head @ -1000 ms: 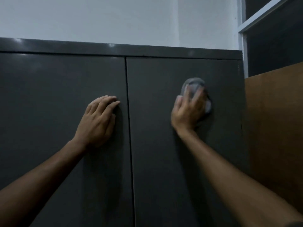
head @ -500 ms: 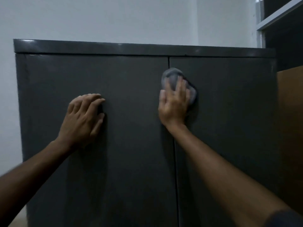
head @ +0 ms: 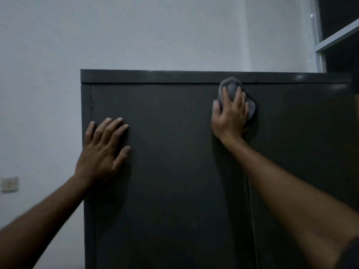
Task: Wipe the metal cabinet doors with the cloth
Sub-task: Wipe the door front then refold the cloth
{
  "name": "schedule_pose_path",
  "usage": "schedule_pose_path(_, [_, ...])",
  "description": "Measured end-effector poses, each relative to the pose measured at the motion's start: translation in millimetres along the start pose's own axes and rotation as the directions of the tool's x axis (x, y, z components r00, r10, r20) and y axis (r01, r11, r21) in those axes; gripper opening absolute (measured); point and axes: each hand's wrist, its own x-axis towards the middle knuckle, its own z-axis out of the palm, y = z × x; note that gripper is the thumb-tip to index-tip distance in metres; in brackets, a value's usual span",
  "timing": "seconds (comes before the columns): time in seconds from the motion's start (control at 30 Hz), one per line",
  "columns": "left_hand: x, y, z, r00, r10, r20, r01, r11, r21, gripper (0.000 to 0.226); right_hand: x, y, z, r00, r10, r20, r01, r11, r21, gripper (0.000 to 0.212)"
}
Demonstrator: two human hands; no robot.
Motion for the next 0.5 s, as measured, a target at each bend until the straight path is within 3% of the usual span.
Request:
schedule_pose_path(0.07, [-0.7, -4.2, 4.2, 1.0, 0.018, -0.02, -0.018, 1.0, -0.017, 0.066, 21.2, -68.8, 19.3, 0.998, 0.052, -0.038, -0.051, 0.998, 0.037, 0.057])
schedule_pose_path(0.13, [-2.8, -6.1, 5.4, 0.998, 0.017, -0.061, -0.021, 0.998, -0.058, 0.066, -9.3, -127.9, 26.7, 0.977, -0.213, 0.032, 0.208, 0.972, 0.111, 0.053])
schedule_pose_path(0.17, [-4.4, -6.6, 6.1, 0.996, -0.004, -0.086, -0.003, 0.996, -0.084, 0.067, -40.1, -141.3, 23.6, 0.907, -0.411, 0.093, 0.394, 0.906, 0.158, 0.05])
schedule_pose_path(0.23, [-6.9, -6.6, 6.7, 0.98, -0.132, -0.149, 0.113, 0.985, -0.133, 0.068, -102.1, -127.9, 9.5, 0.678, -0.715, 0.17, 0.677, 0.698, 0.236, 0.05])
schedule_pose_path(0.27, [-6.7, -8.0, 5.5, 0.955, -0.246, -0.169, 0.215, 0.96, -0.181, 0.07, -123.5, -108.2, 1.5, 0.603, -0.777, 0.183, 0.733, 0.63, 0.257, 0.05])
schedule_pose_path(0.3, [-4.7, -7.0, 4.3, 0.917, -0.367, -0.158, 0.322, 0.912, -0.253, 0.072, -134.7, -83.2, -6.3, 0.588, -0.787, 0.188, 0.743, 0.617, 0.258, 0.051])
schedule_pose_path(0.33, [-1.6, -6.4, 2.4, 0.876, -0.467, -0.121, 0.404, 0.847, -0.345, 0.076, -133.7, -61.5, -11.4, 0.633, -0.753, 0.179, 0.715, 0.658, 0.237, 0.052])
schedule_pose_path(0.4, [3.0, -7.4, -1.9, 0.825, -0.565, -0.034, 0.469, 0.716, -0.517, 0.083, -102.3, -41.0, -6.2, 0.823, -0.548, 0.151, 0.532, 0.836, 0.134, 0.055])
schedule_pose_path(0.47, [2.9, -8.4, -2.3, 0.815, -0.579, -0.013, 0.453, 0.651, -0.609, 0.086, -45.1, -63.3, 9.1, 0.973, -0.224, 0.061, 0.222, 0.974, 0.034, 0.057])
schedule_pose_path(0.5, [2.5, -9.3, -2.7, 0.808, -0.59, -0.007, 0.445, 0.616, -0.65, 0.086, -14.3, -88.3, 19.3, 0.996, -0.082, 0.03, 0.081, 0.996, 0.033, 0.057])
